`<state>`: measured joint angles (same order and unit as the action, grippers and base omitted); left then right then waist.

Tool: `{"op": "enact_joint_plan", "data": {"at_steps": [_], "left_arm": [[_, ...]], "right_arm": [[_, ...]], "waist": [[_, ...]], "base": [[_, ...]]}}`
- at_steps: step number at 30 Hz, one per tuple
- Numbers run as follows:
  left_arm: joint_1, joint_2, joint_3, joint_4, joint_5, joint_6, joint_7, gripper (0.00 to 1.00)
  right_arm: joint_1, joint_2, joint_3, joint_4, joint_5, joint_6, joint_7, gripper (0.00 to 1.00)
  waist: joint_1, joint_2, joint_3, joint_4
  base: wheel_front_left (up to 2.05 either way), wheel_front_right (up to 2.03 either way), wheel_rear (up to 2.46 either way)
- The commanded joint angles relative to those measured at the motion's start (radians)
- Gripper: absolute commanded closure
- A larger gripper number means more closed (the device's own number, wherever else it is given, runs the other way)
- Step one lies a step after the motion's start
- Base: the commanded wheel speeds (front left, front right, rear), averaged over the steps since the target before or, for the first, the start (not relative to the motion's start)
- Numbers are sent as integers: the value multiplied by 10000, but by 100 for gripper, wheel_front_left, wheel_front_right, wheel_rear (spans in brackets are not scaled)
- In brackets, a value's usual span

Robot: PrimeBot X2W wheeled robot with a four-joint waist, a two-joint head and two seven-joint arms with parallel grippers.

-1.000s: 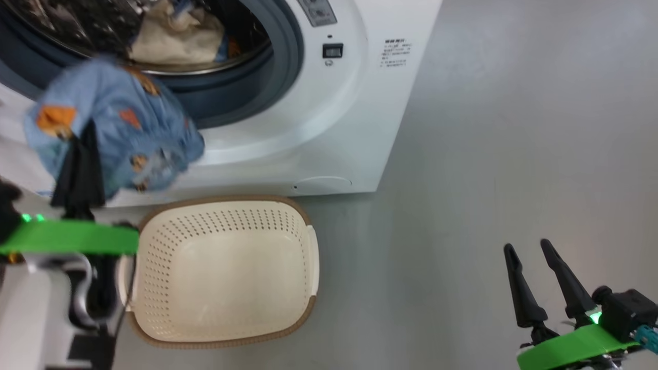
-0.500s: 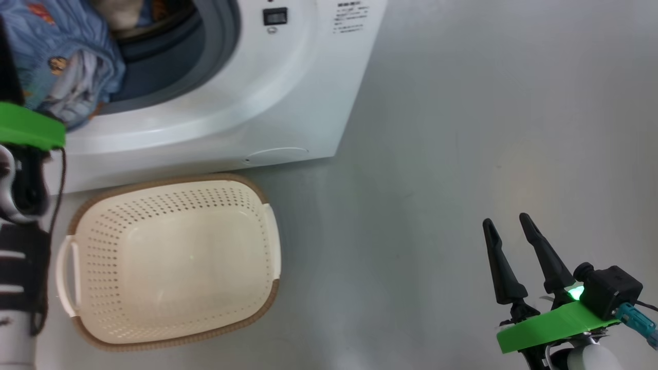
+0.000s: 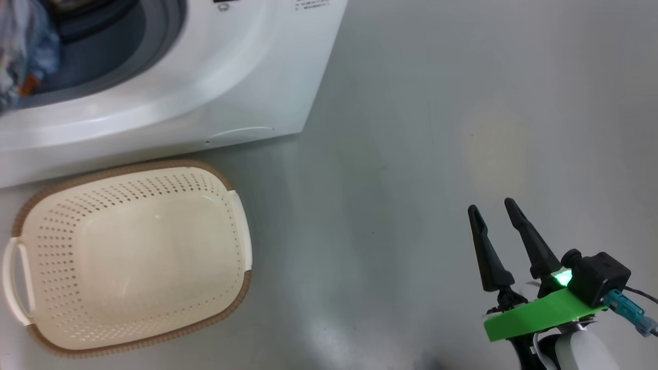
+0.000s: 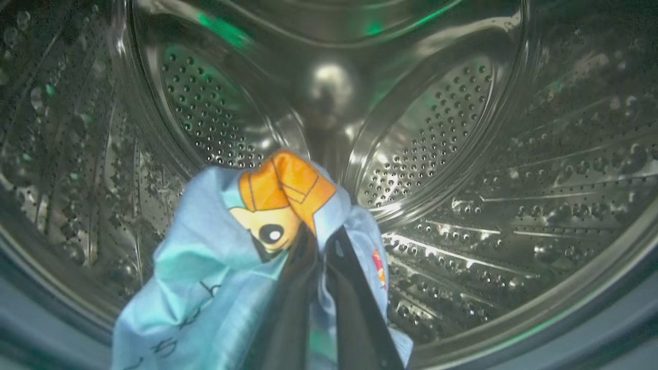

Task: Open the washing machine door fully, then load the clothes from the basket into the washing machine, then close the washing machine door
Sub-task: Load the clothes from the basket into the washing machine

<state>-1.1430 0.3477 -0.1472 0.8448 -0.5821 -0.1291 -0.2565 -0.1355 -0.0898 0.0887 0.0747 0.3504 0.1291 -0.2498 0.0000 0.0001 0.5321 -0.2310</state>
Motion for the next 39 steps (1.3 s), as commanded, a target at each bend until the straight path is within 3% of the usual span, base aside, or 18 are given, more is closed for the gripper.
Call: {"op": "enact_joint_plan", "data": {"at_steps": [1, 7, 8, 9, 18, 30, 39], "left_arm": [[-484, 636, 311, -351, 220, -15, -53, 100], [-687, 599, 1373, -1514, 1058, -15, -53, 100], [-576, 507, 1462, -1428, 1119, -15, -53, 65], [-489, 479, 1396, -1296, 1249, -15, -53, 0], [-302, 286, 923, -190, 1389, -15, -53, 0], [-23, 169, 565, 71, 998, -15, -53, 0], [855, -223, 689, -254, 826, -15, -53, 0]], "right_arm": [[-62, -21, 265, -229, -20, 16, -120, 0], [-216, 29, 306, -270, -19, 16, -120, 0], [-226, 37, 310, -264, -21, 16, -120, 0], [-229, 44, 313, -258, -22, 16, -120, 0], [-280, 48, 311, -245, -43, 16, -120, 0], [-318, -28, 296, -238, -50, 16, -120, 0], [-304, -109, 225, -249, -89, 16, -120, 0]], "waist": [[0, -1, 194, -122], [0, -1, 437, -209], [0, -1, 448, -211], [0, -1, 458, -209], [0, -1, 489, -116], [0, -1, 409, 51], [0, -1, 271, 342]], "base": [[0, 0, 0], [0, 0, 0], [0, 0, 0], [0, 0, 0], [0, 0, 0], [0, 0, 0], [0, 0, 0]]}}
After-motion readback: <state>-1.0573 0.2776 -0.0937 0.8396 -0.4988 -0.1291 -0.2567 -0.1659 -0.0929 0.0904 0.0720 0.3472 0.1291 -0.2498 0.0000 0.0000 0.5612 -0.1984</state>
